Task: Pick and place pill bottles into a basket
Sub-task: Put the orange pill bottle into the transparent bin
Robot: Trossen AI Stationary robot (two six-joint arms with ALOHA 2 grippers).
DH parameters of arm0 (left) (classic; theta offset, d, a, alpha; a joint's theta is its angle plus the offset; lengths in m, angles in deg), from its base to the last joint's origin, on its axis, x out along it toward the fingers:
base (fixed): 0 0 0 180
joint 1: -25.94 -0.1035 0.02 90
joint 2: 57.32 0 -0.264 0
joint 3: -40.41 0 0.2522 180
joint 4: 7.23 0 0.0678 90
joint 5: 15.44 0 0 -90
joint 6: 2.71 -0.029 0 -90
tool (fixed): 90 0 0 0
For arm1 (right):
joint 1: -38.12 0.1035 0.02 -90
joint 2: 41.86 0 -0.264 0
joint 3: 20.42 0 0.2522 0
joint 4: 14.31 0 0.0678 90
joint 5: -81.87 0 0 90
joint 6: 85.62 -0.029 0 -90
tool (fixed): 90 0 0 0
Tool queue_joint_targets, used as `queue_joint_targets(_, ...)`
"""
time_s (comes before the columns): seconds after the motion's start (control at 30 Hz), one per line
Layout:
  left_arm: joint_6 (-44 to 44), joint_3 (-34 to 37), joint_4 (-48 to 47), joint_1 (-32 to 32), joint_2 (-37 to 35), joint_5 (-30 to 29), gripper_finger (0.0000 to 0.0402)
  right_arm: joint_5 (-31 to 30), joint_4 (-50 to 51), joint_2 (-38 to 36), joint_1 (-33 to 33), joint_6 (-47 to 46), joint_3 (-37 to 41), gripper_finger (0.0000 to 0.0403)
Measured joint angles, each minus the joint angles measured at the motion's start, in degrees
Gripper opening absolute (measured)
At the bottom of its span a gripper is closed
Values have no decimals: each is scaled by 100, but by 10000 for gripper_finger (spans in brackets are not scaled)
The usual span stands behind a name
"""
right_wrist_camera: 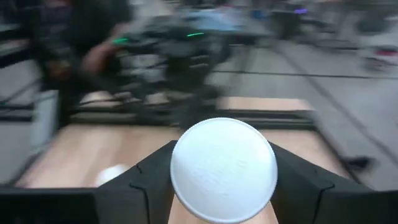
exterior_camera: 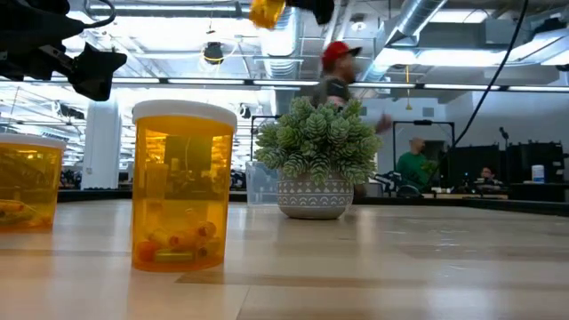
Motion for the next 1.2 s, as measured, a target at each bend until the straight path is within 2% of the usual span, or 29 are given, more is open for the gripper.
queue_joint_targets(0.3, 0, 0, 0, -2, 1, 0, 277, -241, 173, 3, -1616, -496, -131, 189)
queue_joint_targets(0.53, 0, -1, 1, -2, 1, -1, 277, -254, 466, 249, -2365, -1037, -118, 204)
queue_joint_targets(0.63, 0, 0, 0, 0, 2, 0, 277, -244, 290, 542, -2428, -1147, -157, 189)
queue_joint_targets(0.77, 0, -2, 2, -2, 1, -2, 277, -204, 188, 947, -2455, -1333, -123, 188)
queue_joint_targets(0.93, 0, -2, 1, -2, 0, -2, 277, -98, -145, 1449, -2451, -1690, -133, 210)
queue_joint_targets(1.1, 0, -2, 2, -2, 1, -2, 277, -90, -315, 1768, -2473, -1951, -133, 188)
queue_joint_targets(1.2, 0, -1, 2, -2, 2, -2, 277, -92, -317, 1889, -2495, -1955, -129, 187)
